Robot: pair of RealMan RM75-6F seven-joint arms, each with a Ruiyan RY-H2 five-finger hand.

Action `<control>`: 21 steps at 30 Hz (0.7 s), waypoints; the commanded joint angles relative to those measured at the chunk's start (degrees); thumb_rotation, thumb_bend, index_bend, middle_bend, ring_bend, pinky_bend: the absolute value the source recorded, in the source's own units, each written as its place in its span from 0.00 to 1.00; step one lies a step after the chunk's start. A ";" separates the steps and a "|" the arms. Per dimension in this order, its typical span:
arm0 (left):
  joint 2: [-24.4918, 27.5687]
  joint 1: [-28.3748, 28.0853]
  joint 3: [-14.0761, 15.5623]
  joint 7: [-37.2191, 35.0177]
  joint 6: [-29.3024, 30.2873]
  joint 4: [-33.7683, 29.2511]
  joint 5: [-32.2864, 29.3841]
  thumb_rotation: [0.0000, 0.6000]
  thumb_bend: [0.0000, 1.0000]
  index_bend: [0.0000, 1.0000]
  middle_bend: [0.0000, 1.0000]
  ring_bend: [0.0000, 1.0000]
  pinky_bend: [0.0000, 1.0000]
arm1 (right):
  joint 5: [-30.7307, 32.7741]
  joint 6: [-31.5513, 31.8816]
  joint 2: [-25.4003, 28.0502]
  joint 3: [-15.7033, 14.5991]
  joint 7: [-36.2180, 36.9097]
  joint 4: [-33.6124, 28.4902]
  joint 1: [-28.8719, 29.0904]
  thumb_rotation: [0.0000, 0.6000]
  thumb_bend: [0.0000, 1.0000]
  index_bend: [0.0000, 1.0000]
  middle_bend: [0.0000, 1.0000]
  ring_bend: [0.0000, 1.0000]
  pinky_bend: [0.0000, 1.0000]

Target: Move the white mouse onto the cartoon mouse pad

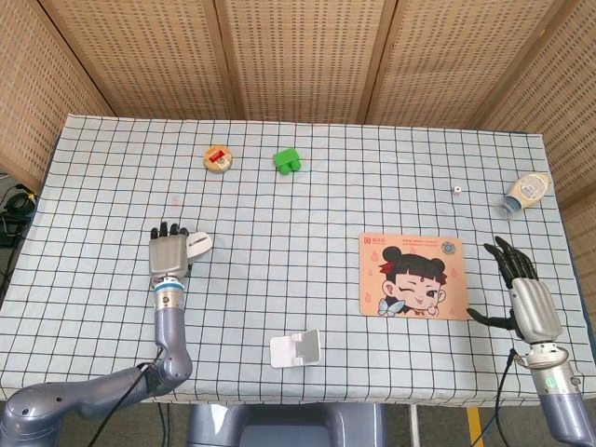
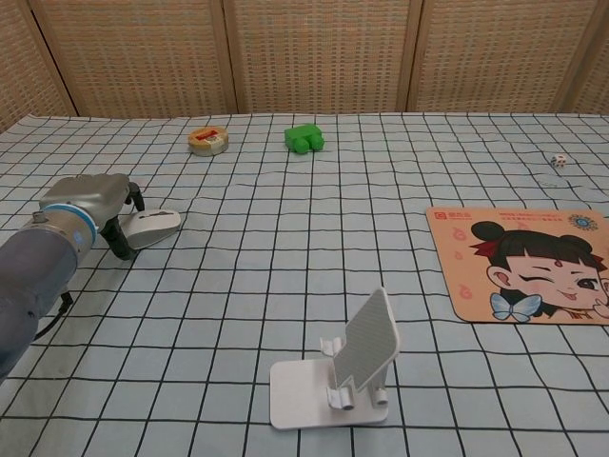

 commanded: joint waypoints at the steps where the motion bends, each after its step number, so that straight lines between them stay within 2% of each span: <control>1: 0.99 0.74 0.49 -0.56 0.12 -1.48 0.67 1.00 0.55 0.43 0.19 0.10 0.13 | -0.14 0.04 0.01 -0.09 -0.12 -0.11 0.00 1.00 0.12 0.11 0.00 0.00 0.00; 15: 4.77 2.03 1.20 -4.13 2.20 -8.66 6.09 1.00 0.58 0.45 0.21 0.11 0.16 | -0.43 0.48 0.08 -0.23 -0.50 -0.56 -0.14 1.00 0.12 0.11 0.00 0.00 0.00; 21: 4.77 0.26 0.93 -2.81 2.15 -11.67 7.40 1.00 0.58 0.45 0.21 0.11 0.16 | -0.26 0.43 0.21 -0.14 -0.14 -0.54 -0.14 1.00 0.12 0.11 0.00 0.00 0.00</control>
